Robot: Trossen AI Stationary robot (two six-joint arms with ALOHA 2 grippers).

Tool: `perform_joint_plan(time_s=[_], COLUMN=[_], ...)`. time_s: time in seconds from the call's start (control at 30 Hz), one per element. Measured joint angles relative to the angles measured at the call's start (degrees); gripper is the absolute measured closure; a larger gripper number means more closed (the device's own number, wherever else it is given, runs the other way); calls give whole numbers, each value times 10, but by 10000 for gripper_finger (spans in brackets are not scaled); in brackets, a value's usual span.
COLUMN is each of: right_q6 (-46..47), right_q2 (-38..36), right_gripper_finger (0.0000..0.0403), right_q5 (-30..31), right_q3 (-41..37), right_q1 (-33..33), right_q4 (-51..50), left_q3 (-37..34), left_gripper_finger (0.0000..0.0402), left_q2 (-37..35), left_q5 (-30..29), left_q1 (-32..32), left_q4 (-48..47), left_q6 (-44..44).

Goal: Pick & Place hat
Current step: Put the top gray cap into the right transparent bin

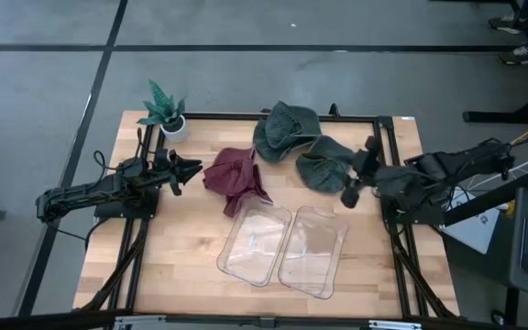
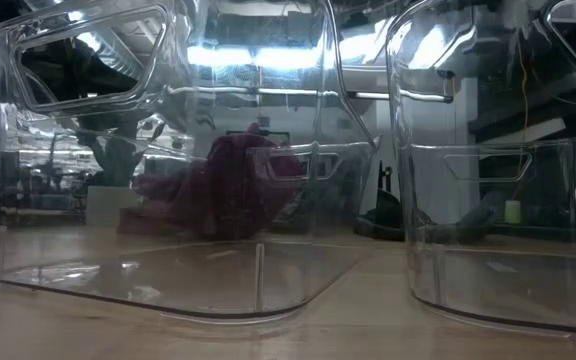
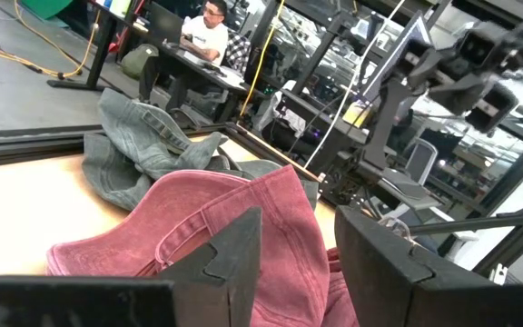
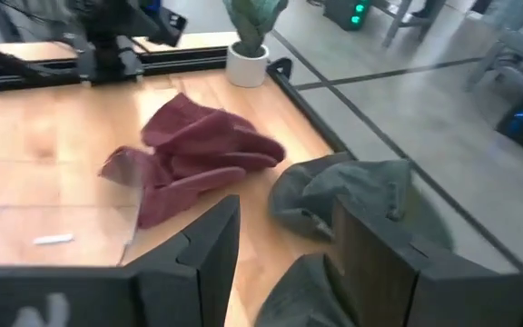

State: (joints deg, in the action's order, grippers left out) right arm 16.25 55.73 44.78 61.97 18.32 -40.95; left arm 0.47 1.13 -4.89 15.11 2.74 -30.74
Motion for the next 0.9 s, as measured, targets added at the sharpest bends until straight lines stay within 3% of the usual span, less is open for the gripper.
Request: perform_joint_plan(time_s=[0.43, 0.53, 0.73, 0.9], right_q6=[21, 122, 367, 415], right_q2=[182, 206, 237, 250], right_gripper_finger=[225, 225, 225, 225], right_q5=[-9, -82, -345, -368], right_q3=[135, 146, 149, 149], right_q1=[-79, -94, -126, -153], right_q4=[-25, -24, -16, -33], left_q3=[0, 0, 0, 0], left_gripper_finger=[265, 265, 265, 265], left_q2=[0, 0, 0, 0], left_q5=[0, 0, 0, 0], left_q1=[0, 0, 0, 0], left_q4=[0, 0, 0, 0], left_q6=[0, 0, 0, 0])
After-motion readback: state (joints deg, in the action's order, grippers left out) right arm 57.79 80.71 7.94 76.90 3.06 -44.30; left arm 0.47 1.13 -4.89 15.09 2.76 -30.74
